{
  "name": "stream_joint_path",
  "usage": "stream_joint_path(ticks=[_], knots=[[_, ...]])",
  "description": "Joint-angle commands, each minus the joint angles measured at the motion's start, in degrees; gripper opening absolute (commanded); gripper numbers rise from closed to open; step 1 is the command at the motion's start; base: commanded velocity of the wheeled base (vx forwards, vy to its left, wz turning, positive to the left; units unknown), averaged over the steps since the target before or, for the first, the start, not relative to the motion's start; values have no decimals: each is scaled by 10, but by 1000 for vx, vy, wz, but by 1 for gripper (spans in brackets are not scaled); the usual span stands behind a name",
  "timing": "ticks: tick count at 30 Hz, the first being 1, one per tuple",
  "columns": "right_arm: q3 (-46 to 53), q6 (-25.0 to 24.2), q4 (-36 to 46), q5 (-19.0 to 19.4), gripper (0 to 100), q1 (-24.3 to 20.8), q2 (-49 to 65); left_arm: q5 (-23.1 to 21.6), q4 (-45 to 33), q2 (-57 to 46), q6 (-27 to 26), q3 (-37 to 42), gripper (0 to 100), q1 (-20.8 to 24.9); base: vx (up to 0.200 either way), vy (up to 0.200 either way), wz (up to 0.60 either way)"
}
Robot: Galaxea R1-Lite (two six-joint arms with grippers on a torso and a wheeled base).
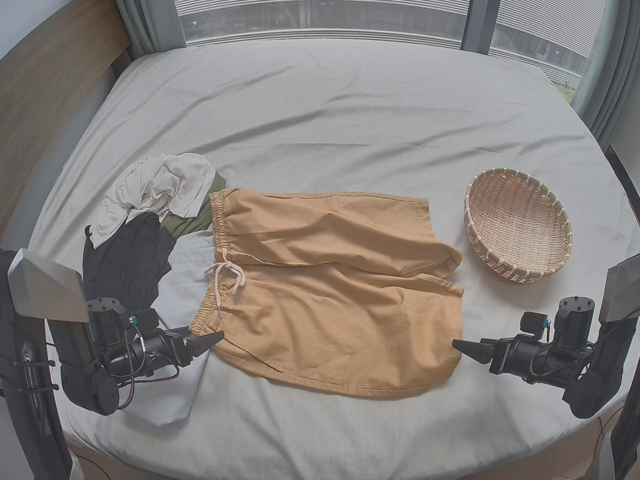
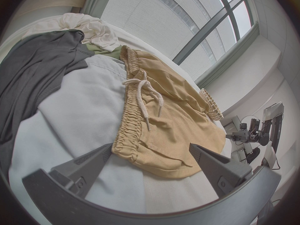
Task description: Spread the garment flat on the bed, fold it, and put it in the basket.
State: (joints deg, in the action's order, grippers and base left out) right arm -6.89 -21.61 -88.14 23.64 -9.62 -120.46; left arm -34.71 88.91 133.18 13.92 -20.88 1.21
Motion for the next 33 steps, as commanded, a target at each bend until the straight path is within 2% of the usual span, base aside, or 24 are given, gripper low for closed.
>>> stream_joint_path(ticks=[1, 9, 10, 18, 27, 33], knots=[[0, 1, 0, 0, 100, 0, -1, 1, 0, 5, 2, -14, 100, 7, 0, 0, 0], [0, 1, 0, 0, 100, 0, -3, 9, 1, 35, 4, -35, 100, -1, 0, 0, 0], [0, 1, 0, 0, 100, 0, -3, 12, 1, 37, 5, -37, 0, -2, 0, 0, 0], [5, 2, 0, 0, 100, -5, -3, 16, 1, 27, 51, -36, 0, -2, 0, 0, 0], [10, 18, -1, -2, 100, -44, -69, 15, 1, 9, 52, -11, 0, -3, 0, 0, 0], [-4, 22, -1, -19, 100, -57, -96, 15, 1, 3, 52, -14, 0, -4, 0, 0, 0]])
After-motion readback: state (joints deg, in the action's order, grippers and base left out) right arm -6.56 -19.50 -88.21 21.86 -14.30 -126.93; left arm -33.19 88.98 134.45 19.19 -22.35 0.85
